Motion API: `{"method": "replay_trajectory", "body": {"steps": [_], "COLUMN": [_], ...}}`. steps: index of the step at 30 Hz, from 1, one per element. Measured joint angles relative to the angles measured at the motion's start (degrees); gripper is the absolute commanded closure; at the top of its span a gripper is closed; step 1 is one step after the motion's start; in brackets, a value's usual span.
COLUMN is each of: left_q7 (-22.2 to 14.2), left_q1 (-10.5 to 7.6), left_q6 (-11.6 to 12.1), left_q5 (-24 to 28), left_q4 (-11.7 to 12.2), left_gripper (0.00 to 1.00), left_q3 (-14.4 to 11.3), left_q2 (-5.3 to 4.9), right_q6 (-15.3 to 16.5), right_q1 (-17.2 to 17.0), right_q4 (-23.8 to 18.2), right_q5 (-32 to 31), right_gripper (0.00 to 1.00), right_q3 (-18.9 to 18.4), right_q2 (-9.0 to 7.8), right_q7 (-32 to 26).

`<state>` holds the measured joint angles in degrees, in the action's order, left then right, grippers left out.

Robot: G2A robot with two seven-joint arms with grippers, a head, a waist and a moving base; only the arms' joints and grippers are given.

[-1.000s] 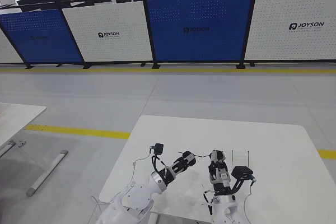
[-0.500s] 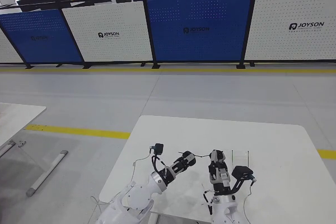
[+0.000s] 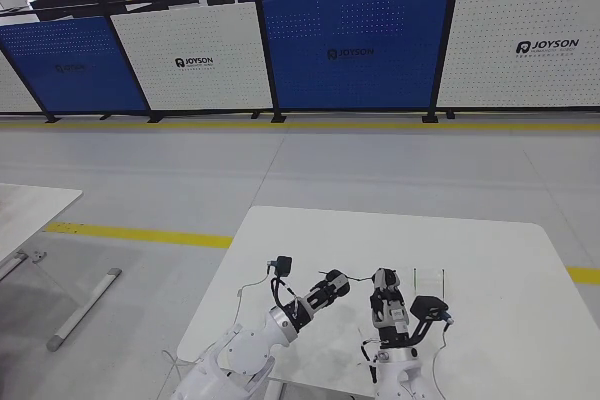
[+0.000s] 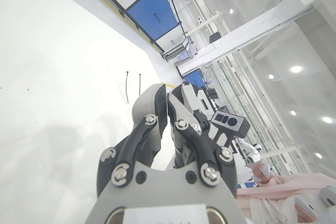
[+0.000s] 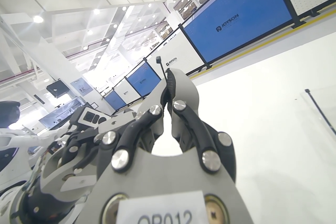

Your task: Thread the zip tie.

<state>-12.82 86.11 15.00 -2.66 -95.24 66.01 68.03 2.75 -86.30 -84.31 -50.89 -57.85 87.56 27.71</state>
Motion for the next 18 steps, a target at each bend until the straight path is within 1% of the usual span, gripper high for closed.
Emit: {"method": "replay_trajectory", "body": {"steps": [6, 18], "left_q7": [0.0, 0.0], "left_q1": [0.0, 0.0], "left_q6": [0.0, 0.0], "left_q5": [0.0, 0.0], "left_q4": [0.0, 0.0], "left_gripper": [1.0, 1.0], "left_q3": [0.0, 0.0], "left_q2": [0.0, 0.0], "right_q6": [0.01, 0.02], "right_q1": [0.66, 0.68], "right_q4": [1.19, 1.17], "right_q5": [0.36, 0.43], "right_gripper": [1.0, 1.0], "right_q3": [0.94, 0.91], "right_q2": [0.33, 0.33], "right_q7": [-0.22, -0.18]}}
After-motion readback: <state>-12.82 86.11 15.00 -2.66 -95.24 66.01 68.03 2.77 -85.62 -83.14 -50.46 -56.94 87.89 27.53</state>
